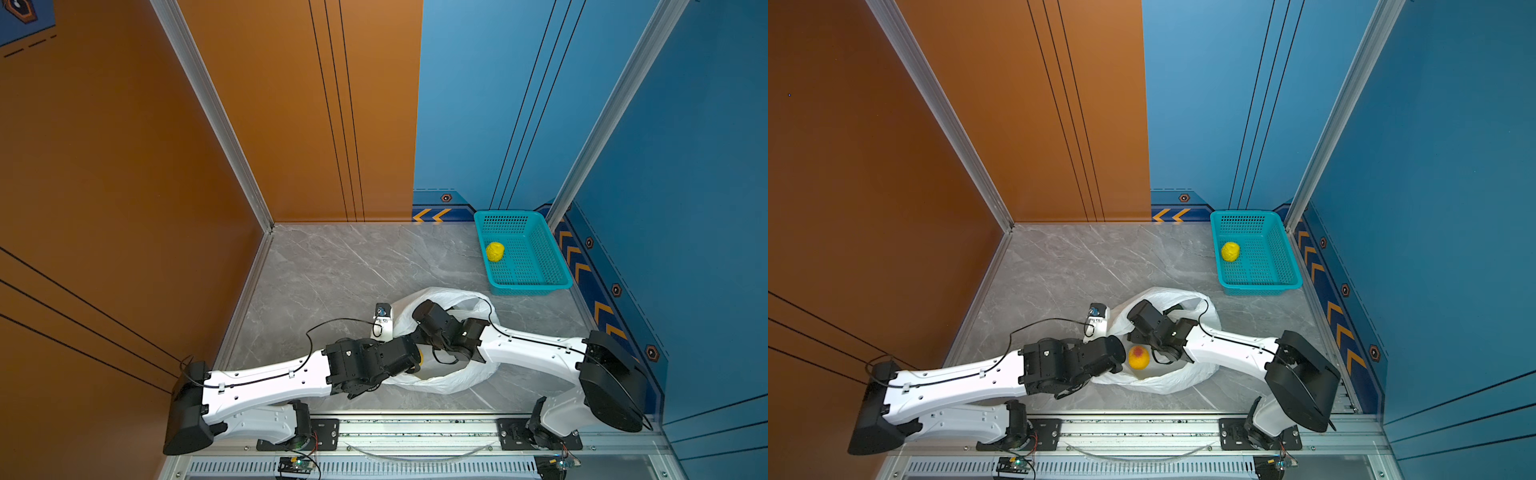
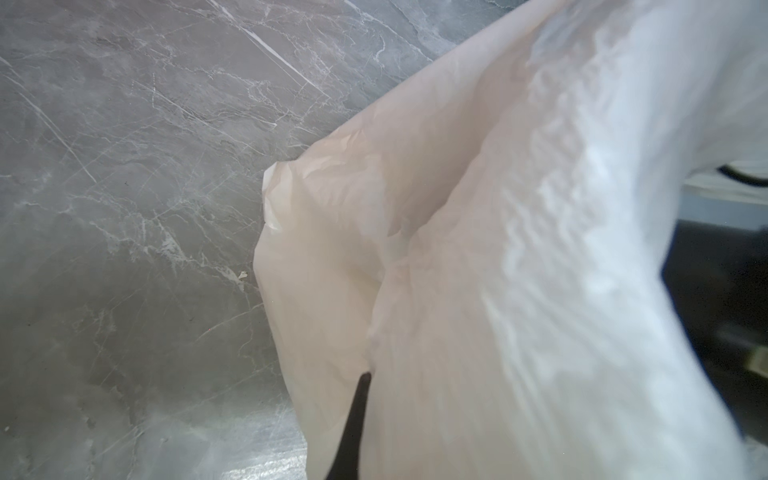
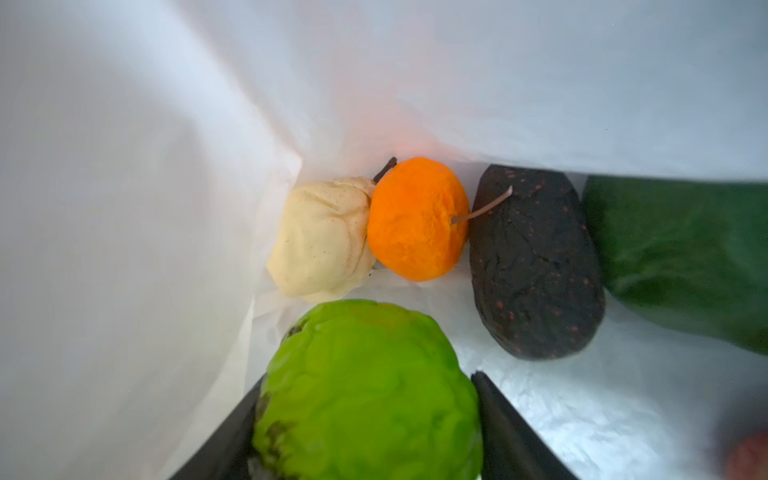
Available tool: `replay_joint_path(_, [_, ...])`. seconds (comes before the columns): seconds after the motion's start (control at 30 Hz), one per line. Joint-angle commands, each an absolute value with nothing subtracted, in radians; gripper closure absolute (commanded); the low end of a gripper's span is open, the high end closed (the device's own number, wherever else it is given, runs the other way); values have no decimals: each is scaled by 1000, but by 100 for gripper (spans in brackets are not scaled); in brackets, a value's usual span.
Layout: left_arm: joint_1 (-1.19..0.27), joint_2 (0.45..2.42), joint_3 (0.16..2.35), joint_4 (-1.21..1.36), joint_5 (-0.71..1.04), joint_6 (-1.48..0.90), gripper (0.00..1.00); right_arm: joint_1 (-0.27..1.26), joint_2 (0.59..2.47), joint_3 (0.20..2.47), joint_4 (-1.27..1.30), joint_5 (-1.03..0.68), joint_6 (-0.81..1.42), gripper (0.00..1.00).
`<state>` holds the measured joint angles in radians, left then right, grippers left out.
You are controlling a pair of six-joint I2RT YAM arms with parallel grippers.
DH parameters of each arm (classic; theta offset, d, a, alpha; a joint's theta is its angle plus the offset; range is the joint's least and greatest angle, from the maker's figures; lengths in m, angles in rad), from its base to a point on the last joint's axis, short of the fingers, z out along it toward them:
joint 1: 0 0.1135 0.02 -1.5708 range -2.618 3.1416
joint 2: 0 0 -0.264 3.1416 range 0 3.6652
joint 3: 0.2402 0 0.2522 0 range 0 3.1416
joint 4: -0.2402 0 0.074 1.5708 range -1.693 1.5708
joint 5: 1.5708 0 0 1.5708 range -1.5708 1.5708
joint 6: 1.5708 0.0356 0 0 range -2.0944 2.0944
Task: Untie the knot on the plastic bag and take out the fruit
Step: 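Lower the right gripper onto the lime-green fruit and grasp it, then lift the lime-green fruit out of the bag with the right gripper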
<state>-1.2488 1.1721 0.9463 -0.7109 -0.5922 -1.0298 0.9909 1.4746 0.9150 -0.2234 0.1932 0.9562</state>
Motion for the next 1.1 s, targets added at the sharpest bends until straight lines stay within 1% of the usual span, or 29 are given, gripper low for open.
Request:
replay_joint_path(0.0, [-1234,1156,941,-709,-622,-1038,100,1014,1400,926,-364,225,918,40])
replay_joint_path(0.37, [-1208,1167,951,-708,-608,-1034,100,1068,1220,1045,-583,211,880,40])
replay_joint_path(0.6, [-1195,1171,969,-709,-609,-1030,100,1067,1208,1139,-674,147,837,40])
replay_joint_path(0.77, [-1178,1160,974,-708,-612,-1028,100,1074,1194,1190,-741,143,802,40])
replay_joint_path(0.93, [-1161,1159,976,-709,-608,-1027,100,1040,1166,1268,-810,146,753,40])
replay_joint_path(1.07, [-1160,1173,983,-708,-597,-1022,100,941,1137,1317,-821,109,706,40])
